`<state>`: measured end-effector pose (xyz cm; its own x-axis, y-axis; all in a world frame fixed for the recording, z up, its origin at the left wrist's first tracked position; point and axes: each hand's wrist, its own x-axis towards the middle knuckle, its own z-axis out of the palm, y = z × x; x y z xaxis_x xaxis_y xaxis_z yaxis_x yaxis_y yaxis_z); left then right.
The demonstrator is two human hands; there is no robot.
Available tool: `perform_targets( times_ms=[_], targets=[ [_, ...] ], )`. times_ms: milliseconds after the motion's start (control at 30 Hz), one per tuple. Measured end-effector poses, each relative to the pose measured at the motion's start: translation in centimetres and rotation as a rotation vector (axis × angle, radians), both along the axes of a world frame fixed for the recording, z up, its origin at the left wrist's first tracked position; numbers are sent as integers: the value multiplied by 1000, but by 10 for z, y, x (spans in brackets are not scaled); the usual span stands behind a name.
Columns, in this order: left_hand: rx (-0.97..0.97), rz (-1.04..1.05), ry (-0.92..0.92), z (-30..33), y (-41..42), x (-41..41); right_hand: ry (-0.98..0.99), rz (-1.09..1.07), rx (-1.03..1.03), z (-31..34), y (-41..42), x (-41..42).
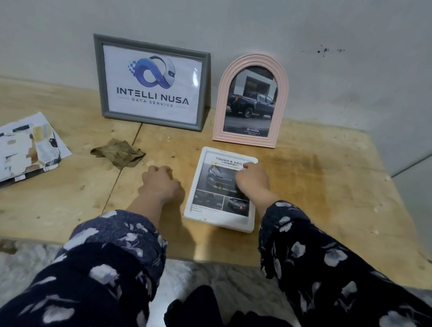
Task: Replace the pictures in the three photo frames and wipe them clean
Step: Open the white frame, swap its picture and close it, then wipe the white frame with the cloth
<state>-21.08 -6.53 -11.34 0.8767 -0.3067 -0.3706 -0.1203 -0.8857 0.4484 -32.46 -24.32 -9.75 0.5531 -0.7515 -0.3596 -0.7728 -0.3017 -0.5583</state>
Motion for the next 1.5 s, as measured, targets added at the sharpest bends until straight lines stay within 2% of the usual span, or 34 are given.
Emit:
perform_targets(
  times_ms=[133,300,467,600,700,833,1000,1100,1267,1367,1500],
  targets=[
    [151,30,-67,4,47,23,50,271,-127,3,39,42],
    [242,24,-70,-4,104,54,23,553,-179,-8,98,98],
    [336,-124,7,-11,130,71,-17,651,-211,-19,140,145],
    [303,-109,47,-14,133,70,-84,710,-346,-22,165,179],
    [294,-110,57,-15,134,69,-143,839,-370,-24,178,202],
    [301,-114,65,-15,133,69,-61,959,-386,-36,183,219],
    [289,-95,88,-15,132,72,-148,921,-486,-47,180,222],
    [292,-84,98,-15,132,73,-203,873,-427,-43,176,214],
    [296,-65,120,-10,129,71,-378,463,-17,-18,161,184],
    [355,-76,101,-7,128,67,-382,306,136,0,139,162],
    [312,-180,-55,-7,111,51,-427,2,457,16,97,130]
  ],
)
